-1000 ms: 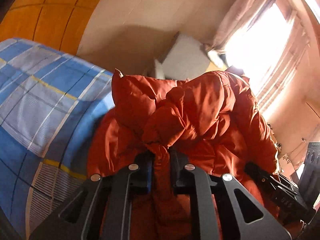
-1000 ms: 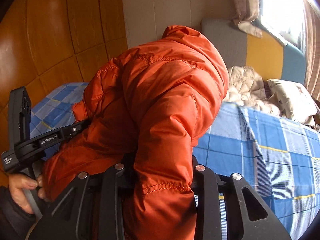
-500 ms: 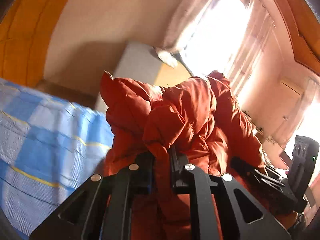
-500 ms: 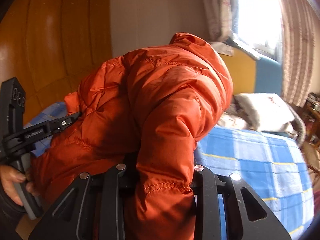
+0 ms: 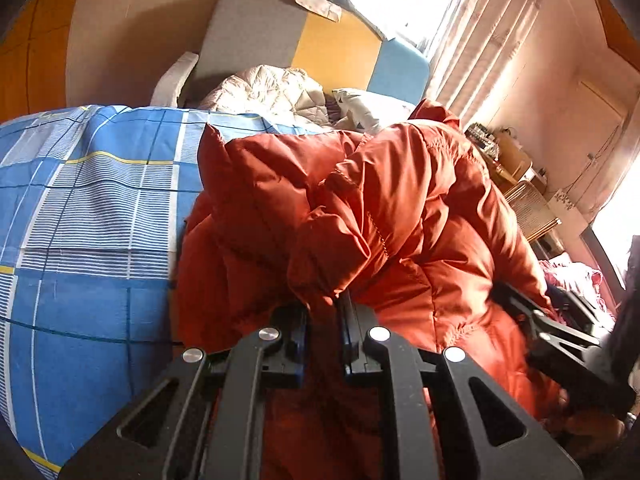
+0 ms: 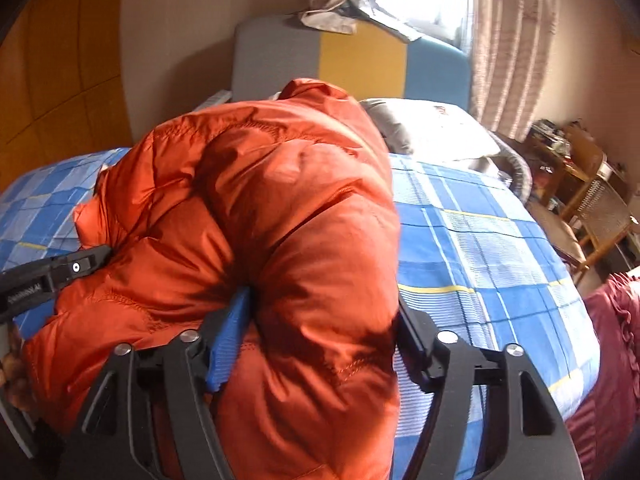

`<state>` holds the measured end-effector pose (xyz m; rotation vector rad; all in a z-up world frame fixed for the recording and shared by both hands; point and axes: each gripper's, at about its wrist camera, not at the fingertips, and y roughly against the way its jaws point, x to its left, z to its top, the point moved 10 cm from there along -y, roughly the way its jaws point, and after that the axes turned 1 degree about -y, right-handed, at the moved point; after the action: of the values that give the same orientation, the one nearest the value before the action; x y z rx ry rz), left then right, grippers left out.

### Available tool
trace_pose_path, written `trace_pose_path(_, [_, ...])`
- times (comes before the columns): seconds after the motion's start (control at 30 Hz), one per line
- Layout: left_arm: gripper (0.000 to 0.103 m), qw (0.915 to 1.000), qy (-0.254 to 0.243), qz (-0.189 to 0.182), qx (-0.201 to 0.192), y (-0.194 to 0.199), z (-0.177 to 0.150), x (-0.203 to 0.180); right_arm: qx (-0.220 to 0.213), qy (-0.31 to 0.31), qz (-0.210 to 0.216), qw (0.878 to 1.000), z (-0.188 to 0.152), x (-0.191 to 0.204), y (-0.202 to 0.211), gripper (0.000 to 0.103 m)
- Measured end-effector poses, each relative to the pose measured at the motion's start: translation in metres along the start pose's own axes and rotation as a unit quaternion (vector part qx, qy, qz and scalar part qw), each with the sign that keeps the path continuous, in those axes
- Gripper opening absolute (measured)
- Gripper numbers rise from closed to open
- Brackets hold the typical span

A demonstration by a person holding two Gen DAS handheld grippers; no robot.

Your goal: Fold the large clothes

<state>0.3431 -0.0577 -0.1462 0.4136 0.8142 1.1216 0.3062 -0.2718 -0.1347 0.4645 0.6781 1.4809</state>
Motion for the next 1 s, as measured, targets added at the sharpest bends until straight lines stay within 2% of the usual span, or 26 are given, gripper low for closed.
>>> trace_pose_path(0.13, [0.015, 0.9994, 0.021, 0.026, -0.002, 0.001, -0.008, 0.011, -0.005, 0.004, -0.020, 1.000, -0.002, 0.019, 0.005, 0.073])
trace_pose_path(0.3, [0.020, 0.9972, 0.018, 0.071, -0.016, 0.001, -0.019, 0.007, -0.012, 0.000, -0.018, 1.000, -0.010, 0.009, -0.005, 0.077])
trace_pose_path(0.43, [0.021, 0.9963, 0.009, 0.084, -0.015, -0.004, -0.021, 0.006, -0.013, -0.035, -0.012, 0.999, -0.015, 0.000, 0.007, 0.076])
trace_pose_path(0.47, [0.021, 0.9964, 0.011, 0.083, -0.013, -0.004, -0.021, 0.008, -0.019, -0.035, -0.007, 0.999, -0.014, 0.001, 0.014, 0.074])
trace_pose_path(0.6, [0.021, 0.9965, 0.016, 0.081, -0.012, -0.004, -0.020, 0.009, -0.028, -0.038, 0.006, 0.999, -0.017, 0.010, 0.039, 0.048])
trace_pose_path(0.63, [0.021, 0.9964, 0.014, 0.082, -0.014, -0.003, -0.020, 0.008, -0.030, -0.038, 0.009, 0.999, -0.018, 0.012, 0.045, 0.046])
trace_pose_path(0.73, [0.021, 0.9963, 0.010, 0.084, -0.017, -0.003, -0.020, 0.007, -0.017, -0.014, 0.003, 1.000, -0.028, 0.020, 0.047, 0.046])
trace_pose_path(0.93, [0.023, 0.9943, -0.017, 0.102, -0.026, -0.004, -0.019, 0.003, 0.014, 0.019, -0.016, 1.000, -0.043, 0.025, 0.025, 0.046])
trace_pose_path(1.0, [0.023, 0.9940, -0.018, 0.104, -0.028, -0.005, -0.019, 0.003, 0.023, 0.014, -0.014, 1.000, -0.048, 0.026, 0.018, 0.046])
